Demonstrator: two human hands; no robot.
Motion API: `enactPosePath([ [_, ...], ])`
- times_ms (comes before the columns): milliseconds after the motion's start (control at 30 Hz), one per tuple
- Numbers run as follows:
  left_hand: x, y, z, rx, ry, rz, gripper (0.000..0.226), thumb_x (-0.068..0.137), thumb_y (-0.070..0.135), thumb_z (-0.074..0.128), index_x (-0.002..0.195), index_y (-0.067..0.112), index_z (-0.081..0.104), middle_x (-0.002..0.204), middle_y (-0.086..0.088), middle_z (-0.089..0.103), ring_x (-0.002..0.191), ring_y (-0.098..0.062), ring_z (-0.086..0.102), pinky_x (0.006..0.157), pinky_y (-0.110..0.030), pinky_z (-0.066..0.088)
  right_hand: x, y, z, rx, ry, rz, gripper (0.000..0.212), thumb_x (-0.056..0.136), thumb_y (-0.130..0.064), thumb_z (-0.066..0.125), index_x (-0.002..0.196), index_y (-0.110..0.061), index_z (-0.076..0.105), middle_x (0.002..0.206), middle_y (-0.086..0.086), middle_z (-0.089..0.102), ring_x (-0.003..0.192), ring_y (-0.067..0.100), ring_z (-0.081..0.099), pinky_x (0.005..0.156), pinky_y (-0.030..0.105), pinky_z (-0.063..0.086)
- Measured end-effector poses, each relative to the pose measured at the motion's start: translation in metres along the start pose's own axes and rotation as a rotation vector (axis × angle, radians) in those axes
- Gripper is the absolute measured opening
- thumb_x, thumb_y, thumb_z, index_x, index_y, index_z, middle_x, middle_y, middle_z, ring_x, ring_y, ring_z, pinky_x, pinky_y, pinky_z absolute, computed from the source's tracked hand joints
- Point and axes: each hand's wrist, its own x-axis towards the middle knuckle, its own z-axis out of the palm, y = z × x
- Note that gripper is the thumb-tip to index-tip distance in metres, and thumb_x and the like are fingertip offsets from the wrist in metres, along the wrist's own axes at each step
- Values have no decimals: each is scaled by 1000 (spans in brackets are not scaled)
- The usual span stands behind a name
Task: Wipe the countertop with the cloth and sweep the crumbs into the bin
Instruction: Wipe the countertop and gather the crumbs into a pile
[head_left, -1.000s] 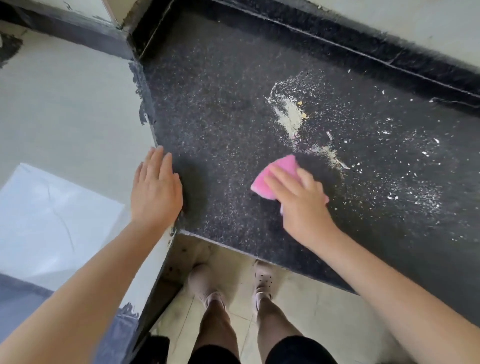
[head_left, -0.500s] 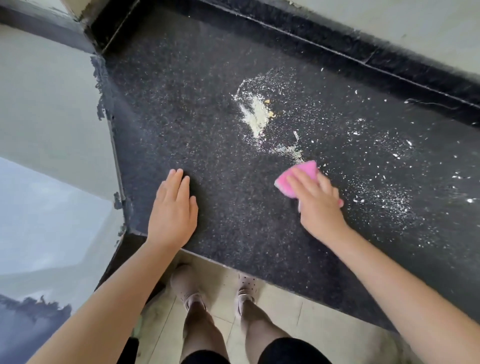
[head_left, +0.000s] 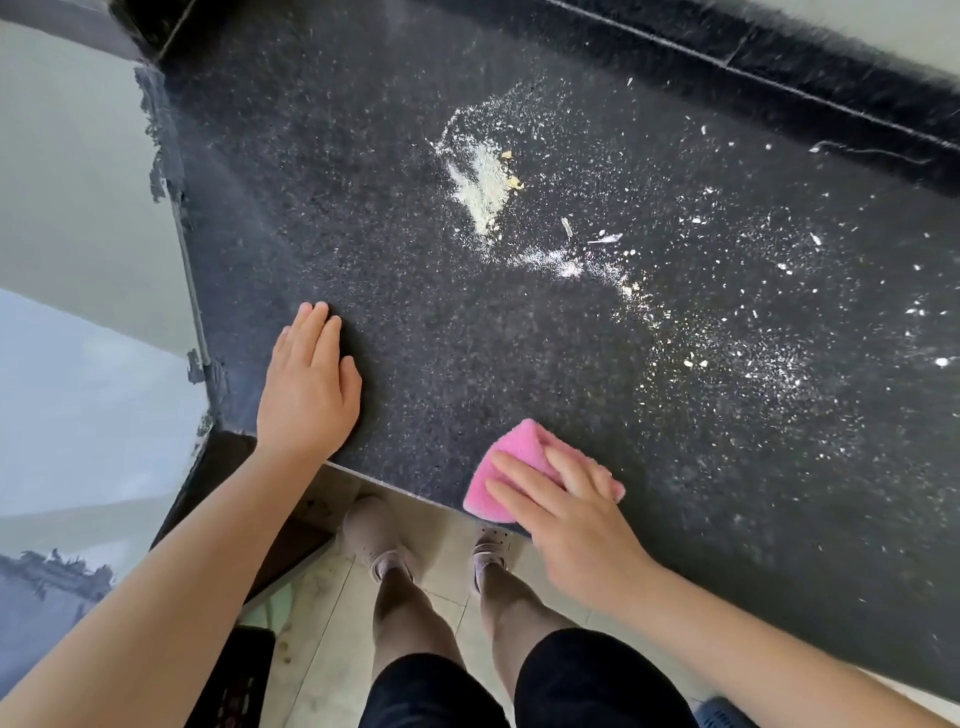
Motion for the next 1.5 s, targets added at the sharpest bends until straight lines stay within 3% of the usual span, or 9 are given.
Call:
enactPosePath([
  [200,-1,2,-1,0,5,-8,39,92,4,44,128,-12,41,140,-26,36,135,-36,25,111,-39,13,24,68,-37,-83,-89,321,67,69,7,45,129,-23,40,139,1,44,123,32,26,88,57,38],
  [300,0,3,-3,-6,14,-11,39,92,4,44,128,-12,41,141,-26,36,136,-36,24,112,-38,13,61,103,-58,-29,-124,529,61,88,4,37,142,-22,28,150,-4,25,136,28,15,109,48,12],
  [367,1,3,-3,-9,9,-16,40,93,5,43,129,-11,40,142,-25,34,136,-35,23,112,-39,13,77,107,-70,97,-9,586,53,89,6,34,138,-14,37,146,2,35,133,31,25,107,45,18],
  [600,-2,6,-3,5,6,-42,40,94,7,41,130,-9,39,143,-23,33,137,-35,23,112,-41,16,43,22,-41,78,248,183,53,61,4,44,109,-8,62,113,8,65,102,37,51,68,44,44],
  [800,-2,6,-2,16,6,-37,41,94,7,41,131,-10,38,143,-24,32,137,-35,22,112,-41,15,-37,-16,1,49,48,140,49,68,-12,35,114,-24,45,129,-9,41,115,26,36,84,39,37],
  [967,-1,5,0,13,19,-14,39,92,2,44,126,-14,41,139,-29,35,133,-40,26,111,-45,18,-32,46,-26,-52,47,420,52,67,-7,37,117,-20,46,129,0,52,111,31,35,76,50,45],
  [1100,-1,4,0,10,24,-11,38,90,0,46,124,-16,43,137,-30,38,131,-42,29,109,-46,20,17,94,-50,1,22,704,55,84,5,45,136,-14,40,147,-1,33,129,34,25,97,45,26],
  [1300,-1,1,3,20,23,-7,43,87,10,40,119,-18,47,130,-33,44,126,-47,36,105,-50,26,73,47,-40,49,351,282,47,73,-6,37,112,-4,61,120,10,61,105,33,43,73,47,46],
  [1500,1,2,2,37,29,-12,43,84,11,42,116,-15,51,126,-31,50,121,-46,43,101,-46,25,92,-12,3,79,87,39,57,51,-10,73,106,-22,62,119,-6,62,104,24,39,72,39,50],
])
